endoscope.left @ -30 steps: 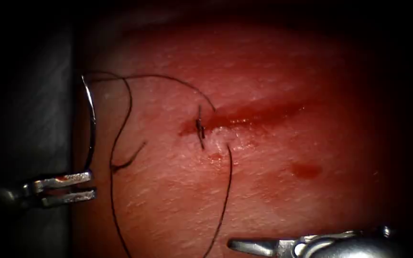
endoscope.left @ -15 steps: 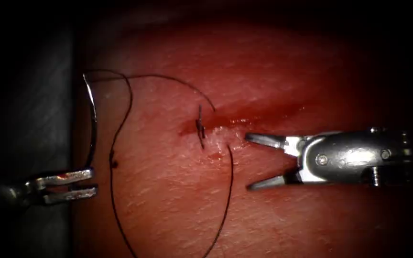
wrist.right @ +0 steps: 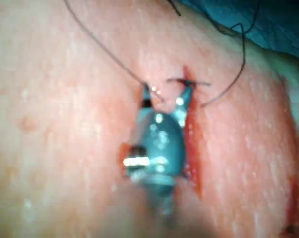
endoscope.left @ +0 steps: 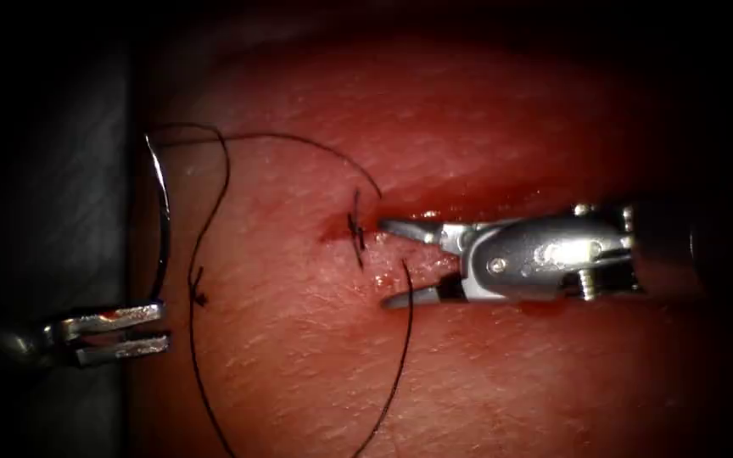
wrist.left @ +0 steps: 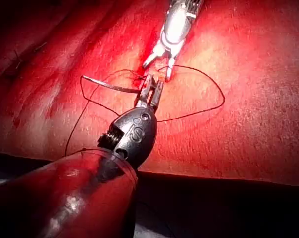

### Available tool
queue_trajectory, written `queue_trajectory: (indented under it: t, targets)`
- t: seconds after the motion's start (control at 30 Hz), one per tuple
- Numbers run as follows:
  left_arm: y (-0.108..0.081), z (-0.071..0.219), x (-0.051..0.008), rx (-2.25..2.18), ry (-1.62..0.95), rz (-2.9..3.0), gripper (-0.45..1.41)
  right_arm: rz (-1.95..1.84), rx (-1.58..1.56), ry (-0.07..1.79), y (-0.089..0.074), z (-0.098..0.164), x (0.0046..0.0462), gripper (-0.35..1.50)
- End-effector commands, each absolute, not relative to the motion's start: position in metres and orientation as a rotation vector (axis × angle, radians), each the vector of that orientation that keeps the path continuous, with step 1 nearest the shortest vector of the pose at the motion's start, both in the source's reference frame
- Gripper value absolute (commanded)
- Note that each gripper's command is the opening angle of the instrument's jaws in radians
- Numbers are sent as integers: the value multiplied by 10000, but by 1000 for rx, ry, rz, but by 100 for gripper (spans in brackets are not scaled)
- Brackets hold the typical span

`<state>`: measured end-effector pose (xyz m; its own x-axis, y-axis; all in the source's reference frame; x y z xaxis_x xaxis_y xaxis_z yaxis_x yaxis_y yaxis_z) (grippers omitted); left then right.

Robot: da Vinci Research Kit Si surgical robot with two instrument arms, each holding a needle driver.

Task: Wound Closure

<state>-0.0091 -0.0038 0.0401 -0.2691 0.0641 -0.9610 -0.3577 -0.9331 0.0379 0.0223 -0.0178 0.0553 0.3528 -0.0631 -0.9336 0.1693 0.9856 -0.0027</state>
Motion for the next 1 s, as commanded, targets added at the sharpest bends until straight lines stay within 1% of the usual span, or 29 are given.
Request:
queue_trajectory:
  t: [0.03,0.07,0.13,0.17,0.2,0.23,0.27,0.73,1.0]
  targets:
    - [-40,408,-96,-1710,359,2280,-45,-153,109,1200,-186,556,227,81]
    - [-40,408,-97,-1710,359,2280,-45,-152,108,1199,-186,556,229,79]
    - [-40,408,-97,-1709,360,2280,-45,-149,103,1203,-188,556,233,54]
    - [-40,408,-97,-1709,360,2280,-45,-149,103,1203,-188,556,233,54]
    - [-41,408,-97,-1709,361,2280,-45,-144,97,1213,-190,554,232,37]
    - [-42,408,-97,-1708,361,2281,-45,-145,99,1214,-190,552,232,12]
    - [-43,407,-96,-1709,361,2281,-45,-146,101,1216,-192,549,229,-33]
    - [-43,406,-95,-1707,361,2281,-45,-163,114,1239,-206,519,213,-35]
    - [-43,406,-94,-1708,361,2282,-45,-239,165,1263,-267,432,202,-35]
